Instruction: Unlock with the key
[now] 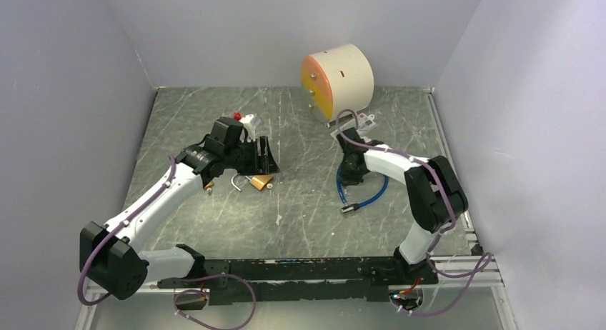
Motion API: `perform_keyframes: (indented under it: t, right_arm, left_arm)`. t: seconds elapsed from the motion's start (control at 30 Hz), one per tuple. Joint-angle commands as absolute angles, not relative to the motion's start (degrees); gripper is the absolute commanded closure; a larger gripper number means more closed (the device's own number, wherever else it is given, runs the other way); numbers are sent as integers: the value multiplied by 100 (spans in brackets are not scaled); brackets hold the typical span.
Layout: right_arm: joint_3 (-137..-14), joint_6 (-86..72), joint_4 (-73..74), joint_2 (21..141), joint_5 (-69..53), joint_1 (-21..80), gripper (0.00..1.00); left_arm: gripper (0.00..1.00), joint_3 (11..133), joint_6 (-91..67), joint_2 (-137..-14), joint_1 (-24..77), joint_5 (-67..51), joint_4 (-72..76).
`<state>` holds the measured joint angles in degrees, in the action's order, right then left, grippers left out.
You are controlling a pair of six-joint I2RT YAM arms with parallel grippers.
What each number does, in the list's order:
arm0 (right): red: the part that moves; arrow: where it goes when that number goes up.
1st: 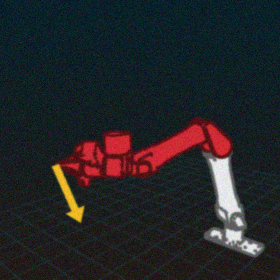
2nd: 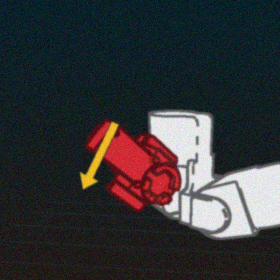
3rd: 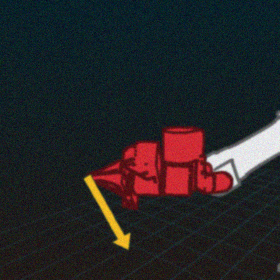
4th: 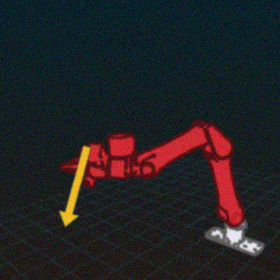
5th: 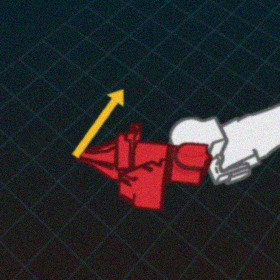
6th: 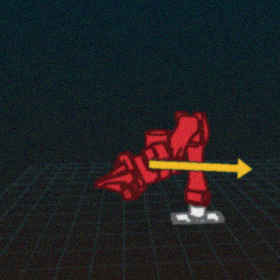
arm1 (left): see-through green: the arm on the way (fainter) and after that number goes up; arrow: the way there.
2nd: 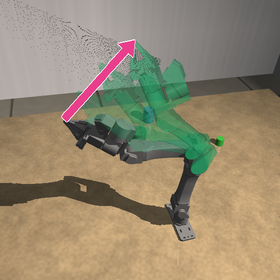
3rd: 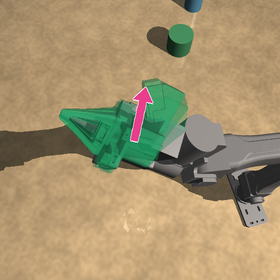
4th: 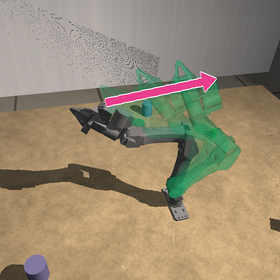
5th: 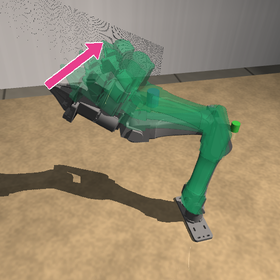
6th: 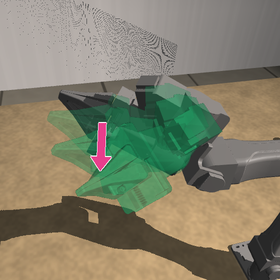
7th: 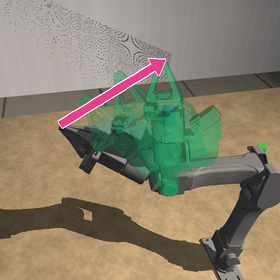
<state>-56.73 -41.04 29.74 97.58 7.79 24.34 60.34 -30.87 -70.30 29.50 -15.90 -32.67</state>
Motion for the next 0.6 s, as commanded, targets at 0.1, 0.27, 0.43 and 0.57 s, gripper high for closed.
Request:
perform_keyframes:
  t: [0.1, 0.27, 0.43, 0.57]
  right_arm:
    - [-6191, -4457, 2653, 10579, 230, 3821, 100]
    - [-6871, -4320, 2684, 10799, 347, 4328, 100]
    - [-6925, -4368, 2772, 10344, 514, 4270, 100]
    - [-6917, -4549, 2767, 9891, 368, 4203, 100]
  left_arm:
    - [33, 5996, -3314, -6649, 2955, -566, -3663]
    - [31, 5869, -3626, -6381, 2946, -247, -3717]
    - [31, 5414, -3975, -6080, 2944, -639, -3299]
    - [31, 4879, -4203, -5962, 2937, -1197, -2689]
